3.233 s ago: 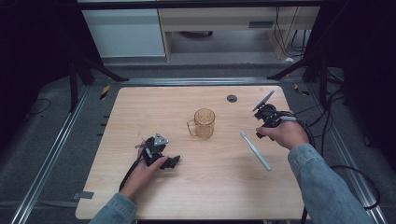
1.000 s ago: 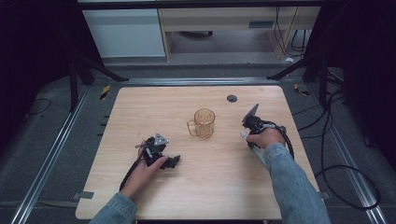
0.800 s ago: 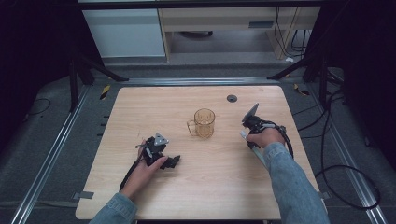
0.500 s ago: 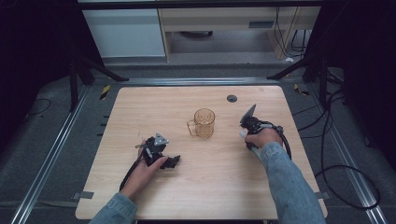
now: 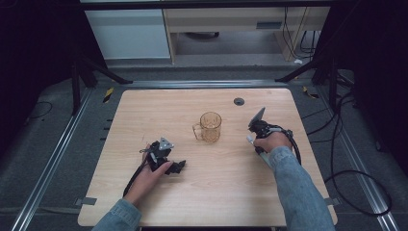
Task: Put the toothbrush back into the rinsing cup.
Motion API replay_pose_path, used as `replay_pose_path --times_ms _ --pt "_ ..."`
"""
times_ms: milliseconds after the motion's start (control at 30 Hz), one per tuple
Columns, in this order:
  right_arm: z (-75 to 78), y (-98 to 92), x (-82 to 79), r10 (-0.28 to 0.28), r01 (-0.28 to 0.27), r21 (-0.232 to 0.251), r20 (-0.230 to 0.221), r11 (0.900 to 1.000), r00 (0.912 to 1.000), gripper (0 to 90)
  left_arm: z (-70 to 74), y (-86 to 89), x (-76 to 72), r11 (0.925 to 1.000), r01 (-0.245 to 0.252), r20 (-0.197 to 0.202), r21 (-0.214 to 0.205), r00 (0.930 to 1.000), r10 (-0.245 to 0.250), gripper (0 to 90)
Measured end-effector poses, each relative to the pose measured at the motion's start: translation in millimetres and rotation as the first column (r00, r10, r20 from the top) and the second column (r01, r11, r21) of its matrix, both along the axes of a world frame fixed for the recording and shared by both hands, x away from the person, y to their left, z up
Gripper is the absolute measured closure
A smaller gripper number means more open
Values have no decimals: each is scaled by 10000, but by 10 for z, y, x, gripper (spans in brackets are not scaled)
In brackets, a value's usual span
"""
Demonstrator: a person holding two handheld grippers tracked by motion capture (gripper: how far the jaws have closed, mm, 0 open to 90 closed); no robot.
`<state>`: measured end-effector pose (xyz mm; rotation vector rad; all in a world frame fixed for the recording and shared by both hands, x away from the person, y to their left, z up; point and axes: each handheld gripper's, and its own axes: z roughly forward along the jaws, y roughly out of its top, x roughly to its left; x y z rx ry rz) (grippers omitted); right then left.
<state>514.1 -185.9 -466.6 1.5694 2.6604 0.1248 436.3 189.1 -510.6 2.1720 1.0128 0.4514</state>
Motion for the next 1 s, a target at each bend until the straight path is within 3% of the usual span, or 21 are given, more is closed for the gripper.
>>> replay_pose_path --times_ms 133,433,733,1000 --pt "23 7 -34 209 -210 25 205 9998 9996 793 0 0 0 10000 5 3 -3 10000 -5 0" --pt "232 48 -100 332 -423 789 1136 9960 9930 793 0 0 0 10000 4 1 0 10000 -4 0" --pt "441 175 -215 732 -1107 1536 2317 9819 9700 794 1 0 0 10000 6 -5 0 10000 -6 0" --pt "579 314 -395 1128 -1874 1991 3352 9619 9354 794 0 0 0 10000 5 7 -2 10000 -5 0"
